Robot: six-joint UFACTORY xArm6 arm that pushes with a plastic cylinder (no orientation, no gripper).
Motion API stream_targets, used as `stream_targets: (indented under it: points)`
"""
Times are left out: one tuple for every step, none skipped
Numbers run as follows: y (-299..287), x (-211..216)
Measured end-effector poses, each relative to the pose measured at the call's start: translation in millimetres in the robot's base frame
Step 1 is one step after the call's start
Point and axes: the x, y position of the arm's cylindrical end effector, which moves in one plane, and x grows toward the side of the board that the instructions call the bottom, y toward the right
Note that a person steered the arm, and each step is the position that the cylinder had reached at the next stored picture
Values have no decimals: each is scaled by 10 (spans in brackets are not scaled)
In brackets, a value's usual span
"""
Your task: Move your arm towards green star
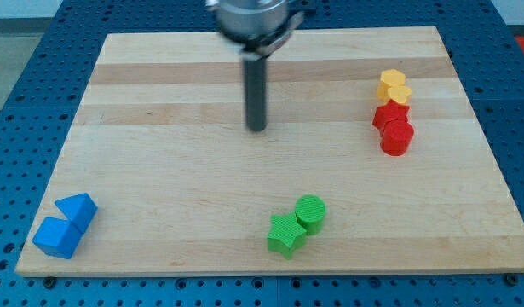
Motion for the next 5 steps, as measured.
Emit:
stream_targets:
  points:
    - [-105, 705]
    - [-375, 1338]
    - [-390, 1796]
    - [-296, 1806]
    - [257, 1784]
